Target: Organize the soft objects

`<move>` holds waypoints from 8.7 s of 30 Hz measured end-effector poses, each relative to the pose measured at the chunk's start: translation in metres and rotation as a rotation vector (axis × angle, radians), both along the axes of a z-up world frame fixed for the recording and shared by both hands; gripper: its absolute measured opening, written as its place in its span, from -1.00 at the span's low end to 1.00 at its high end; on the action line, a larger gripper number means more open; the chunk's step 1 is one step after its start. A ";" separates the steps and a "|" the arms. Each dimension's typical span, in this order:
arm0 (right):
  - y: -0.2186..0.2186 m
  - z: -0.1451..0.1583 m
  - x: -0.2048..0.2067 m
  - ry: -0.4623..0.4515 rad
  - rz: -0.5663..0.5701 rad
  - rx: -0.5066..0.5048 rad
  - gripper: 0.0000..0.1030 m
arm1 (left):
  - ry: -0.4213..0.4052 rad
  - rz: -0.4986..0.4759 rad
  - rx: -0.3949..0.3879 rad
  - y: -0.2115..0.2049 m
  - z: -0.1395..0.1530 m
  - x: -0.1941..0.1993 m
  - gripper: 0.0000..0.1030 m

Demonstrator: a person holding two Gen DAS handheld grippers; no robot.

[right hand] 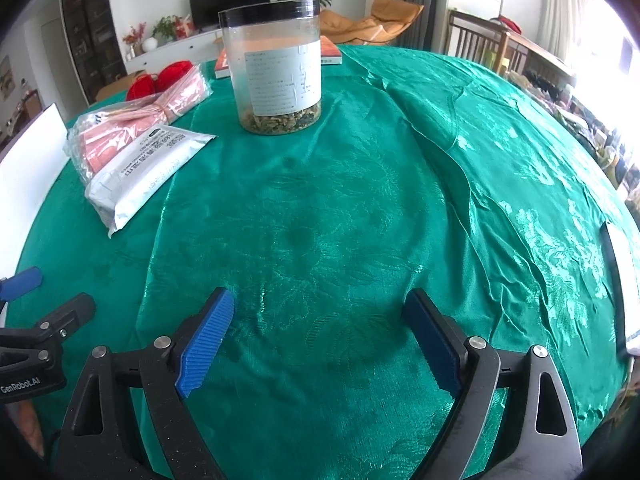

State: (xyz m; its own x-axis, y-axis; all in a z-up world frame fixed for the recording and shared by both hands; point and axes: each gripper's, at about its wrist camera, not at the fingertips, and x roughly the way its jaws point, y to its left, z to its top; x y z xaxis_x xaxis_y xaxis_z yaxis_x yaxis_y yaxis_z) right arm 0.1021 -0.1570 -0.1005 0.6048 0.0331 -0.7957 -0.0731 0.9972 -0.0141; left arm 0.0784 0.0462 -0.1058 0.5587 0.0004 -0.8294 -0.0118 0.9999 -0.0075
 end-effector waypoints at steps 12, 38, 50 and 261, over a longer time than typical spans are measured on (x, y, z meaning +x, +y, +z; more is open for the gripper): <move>0.000 0.000 0.000 0.000 0.001 0.000 0.75 | 0.000 0.000 0.000 0.000 0.000 0.000 1.00; 0.000 0.000 0.000 0.000 0.002 0.000 0.75 | -0.001 0.001 0.001 0.000 0.000 0.000 1.00; 0.000 0.000 0.000 -0.001 0.002 -0.001 0.75 | -0.001 0.001 0.001 0.000 0.000 0.000 1.00; 0.061 0.027 -0.017 -0.029 0.223 0.043 0.50 | -0.210 0.186 -0.267 0.117 0.146 -0.095 1.00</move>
